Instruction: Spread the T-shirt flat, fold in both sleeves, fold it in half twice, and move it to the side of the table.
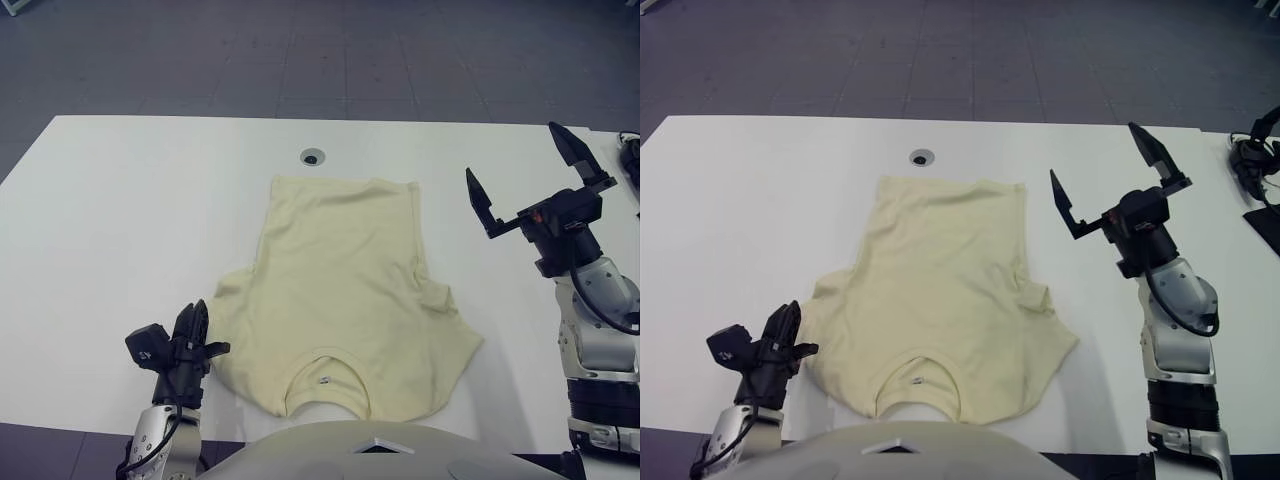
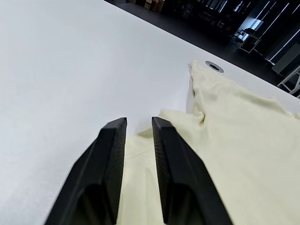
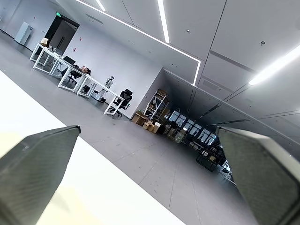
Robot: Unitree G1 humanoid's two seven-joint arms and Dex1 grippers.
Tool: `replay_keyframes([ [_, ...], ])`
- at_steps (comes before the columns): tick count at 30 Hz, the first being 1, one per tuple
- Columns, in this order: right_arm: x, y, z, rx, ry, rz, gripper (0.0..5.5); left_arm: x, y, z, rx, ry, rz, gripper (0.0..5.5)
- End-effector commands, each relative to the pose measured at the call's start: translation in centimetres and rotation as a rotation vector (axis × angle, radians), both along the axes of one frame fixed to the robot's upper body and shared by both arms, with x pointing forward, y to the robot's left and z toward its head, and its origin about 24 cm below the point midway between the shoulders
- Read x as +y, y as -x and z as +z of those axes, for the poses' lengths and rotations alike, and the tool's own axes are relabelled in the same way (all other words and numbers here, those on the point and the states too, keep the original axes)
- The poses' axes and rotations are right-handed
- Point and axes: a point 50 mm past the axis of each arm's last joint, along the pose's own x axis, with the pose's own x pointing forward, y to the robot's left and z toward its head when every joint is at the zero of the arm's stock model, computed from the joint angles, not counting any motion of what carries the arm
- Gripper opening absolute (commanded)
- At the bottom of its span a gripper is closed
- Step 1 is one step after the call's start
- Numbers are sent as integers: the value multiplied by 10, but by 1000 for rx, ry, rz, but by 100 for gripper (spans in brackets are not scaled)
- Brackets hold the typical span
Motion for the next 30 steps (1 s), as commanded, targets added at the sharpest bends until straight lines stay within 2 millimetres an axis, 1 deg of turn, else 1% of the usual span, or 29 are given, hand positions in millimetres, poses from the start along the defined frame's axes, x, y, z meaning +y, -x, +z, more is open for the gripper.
replay_keyframes([
  [1,2,-1,2,-8,5,6,540,3,3,-7,51,-9,25,170],
  [8,1,-1,1,-4,8,8,540,6,6,-20,145,14,67,289],
  [15,-1,0,0,-1,10,6,540,6,5,-23,181,29,50,417],
  [16,-1,0,0,0,9,7,540,5,5,-23,184,31,48,396],
  [17,-1,0,-1,1,9,7,540,5,5,-23,185,34,46,391],
  [19,-1,0,-1,2,9,6,540,5,5,-23,187,42,45,360],
  [20,-1,0,-1,2,8,6,540,5,4,-23,188,46,44,336],
  [22,0,0,-2,3,8,7,540,4,2,-23,185,60,42,308],
  [25,0,-2,-2,4,10,14,540,2,0,-25,187,78,39,252],
  [26,0,-2,-1,4,11,16,540,2,1,-25,189,81,39,245],
  [28,0,-2,0,2,13,17,540,1,1,-25,191,84,40,205],
  [30,-1,-2,0,2,14,15,540,1,1,-25,191,84,37,177],
])
